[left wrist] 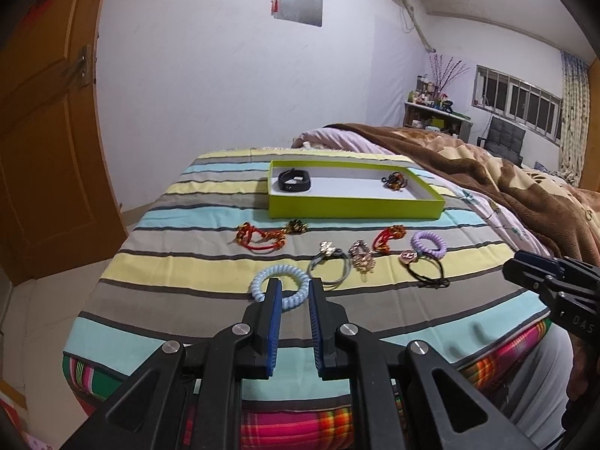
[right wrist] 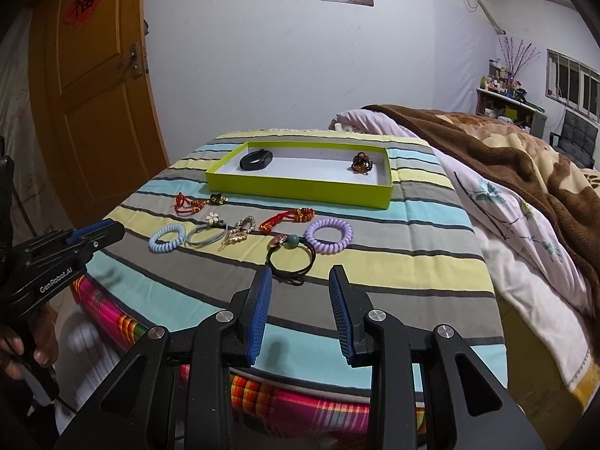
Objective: Organize jewelry
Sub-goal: 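Withdraw both tools from the green box back over the jewelry, then grasp the blue coil hair tie with the left tool while the right tool grasps the black hair tie, then carry both hair ties into the green box and open both tools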
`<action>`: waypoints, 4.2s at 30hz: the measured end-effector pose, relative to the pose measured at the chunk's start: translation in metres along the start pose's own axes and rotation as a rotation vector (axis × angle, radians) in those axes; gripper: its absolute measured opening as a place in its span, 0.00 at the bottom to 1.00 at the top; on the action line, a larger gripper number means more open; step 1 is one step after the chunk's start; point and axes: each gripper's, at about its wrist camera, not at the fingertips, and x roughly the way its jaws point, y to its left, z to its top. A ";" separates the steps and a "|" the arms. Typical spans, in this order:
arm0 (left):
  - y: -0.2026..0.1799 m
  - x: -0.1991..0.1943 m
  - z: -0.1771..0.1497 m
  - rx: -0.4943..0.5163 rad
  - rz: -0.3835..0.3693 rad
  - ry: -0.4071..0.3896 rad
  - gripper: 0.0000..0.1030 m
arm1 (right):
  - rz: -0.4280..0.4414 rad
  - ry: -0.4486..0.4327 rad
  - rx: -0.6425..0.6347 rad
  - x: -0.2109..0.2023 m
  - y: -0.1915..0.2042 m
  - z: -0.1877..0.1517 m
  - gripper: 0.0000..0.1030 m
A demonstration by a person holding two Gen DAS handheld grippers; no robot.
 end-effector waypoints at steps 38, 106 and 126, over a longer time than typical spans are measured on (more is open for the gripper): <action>0.025 0.093 0.003 0.000 0.068 0.136 0.16 | 0.092 0.193 0.029 0.112 0.007 0.021 0.32; -0.008 0.038 0.032 0.010 -0.070 0.031 0.08 | 0.062 0.057 0.033 0.044 0.006 0.037 0.07; -0.004 0.100 0.103 0.047 -0.021 -0.007 0.08 | 0.030 0.024 0.007 0.097 -0.025 0.094 0.07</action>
